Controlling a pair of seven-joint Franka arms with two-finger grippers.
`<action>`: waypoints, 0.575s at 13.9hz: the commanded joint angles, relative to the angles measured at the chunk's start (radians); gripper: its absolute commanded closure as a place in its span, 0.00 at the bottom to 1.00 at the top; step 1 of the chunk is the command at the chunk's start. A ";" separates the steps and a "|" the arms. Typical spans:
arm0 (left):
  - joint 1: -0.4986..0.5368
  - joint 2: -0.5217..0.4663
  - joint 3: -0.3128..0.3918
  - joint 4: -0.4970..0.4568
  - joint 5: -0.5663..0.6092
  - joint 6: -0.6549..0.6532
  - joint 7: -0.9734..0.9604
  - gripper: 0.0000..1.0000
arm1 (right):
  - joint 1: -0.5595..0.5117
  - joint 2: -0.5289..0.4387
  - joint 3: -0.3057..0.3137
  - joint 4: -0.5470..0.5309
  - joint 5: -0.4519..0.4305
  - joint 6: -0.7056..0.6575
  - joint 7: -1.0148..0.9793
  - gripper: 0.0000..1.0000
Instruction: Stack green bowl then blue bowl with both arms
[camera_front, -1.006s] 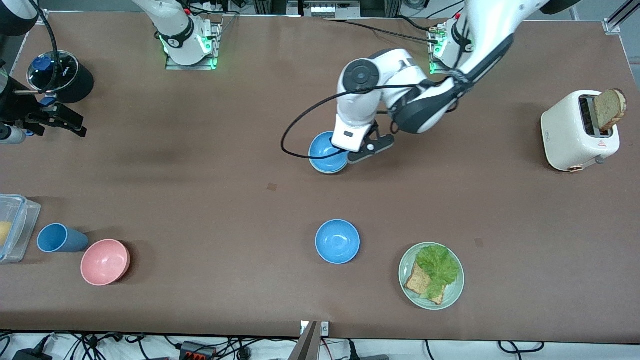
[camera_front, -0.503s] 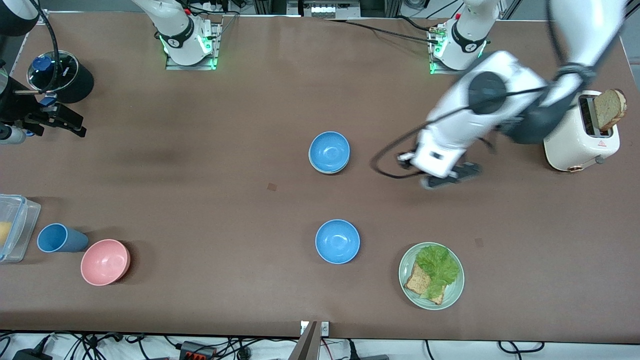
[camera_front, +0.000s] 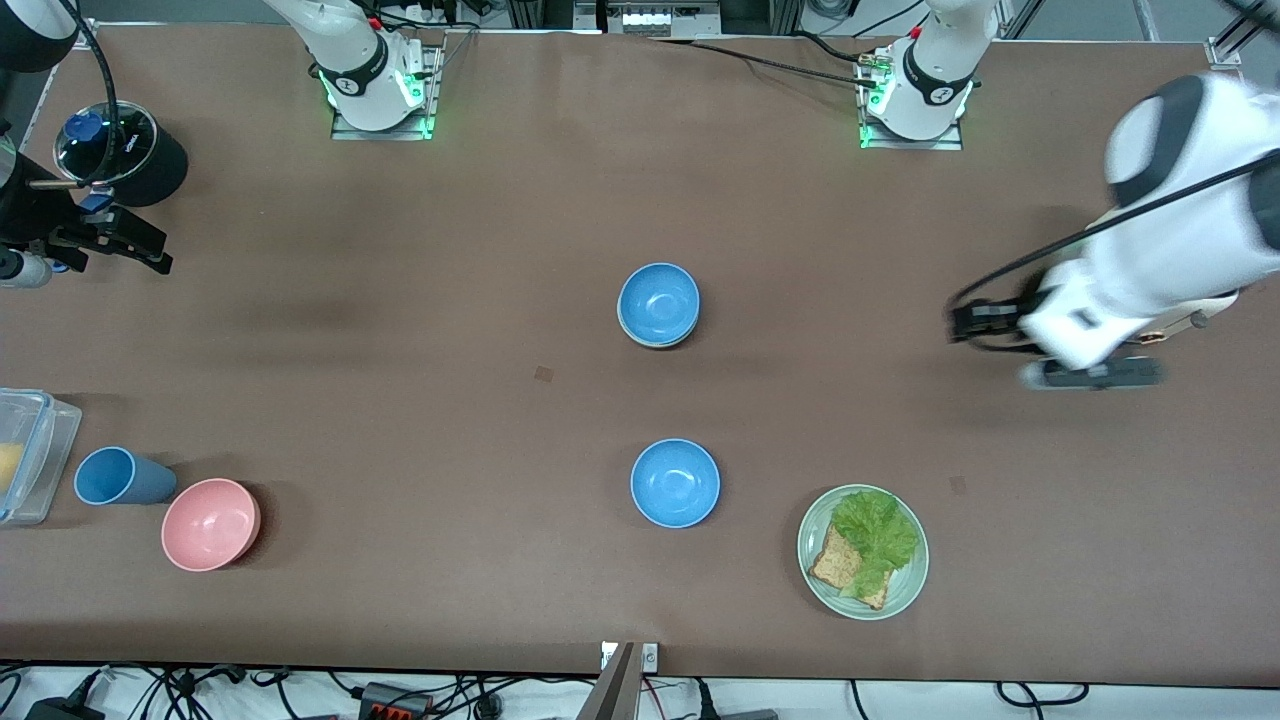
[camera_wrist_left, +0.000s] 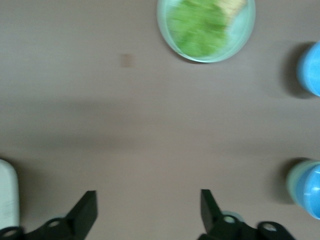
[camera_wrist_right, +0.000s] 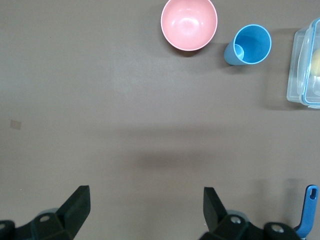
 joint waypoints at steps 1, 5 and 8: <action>-0.253 -0.132 0.370 -0.029 -0.053 -0.079 0.060 0.00 | -0.007 -0.028 0.012 -0.021 -0.016 0.000 -0.013 0.00; -0.416 -0.172 0.556 -0.014 -0.066 -0.170 0.160 0.00 | -0.007 -0.029 0.012 -0.021 -0.016 -0.001 -0.011 0.00; -0.424 -0.168 0.536 -0.014 -0.086 -0.141 0.159 0.00 | -0.007 -0.031 0.012 -0.022 -0.016 -0.003 -0.011 0.00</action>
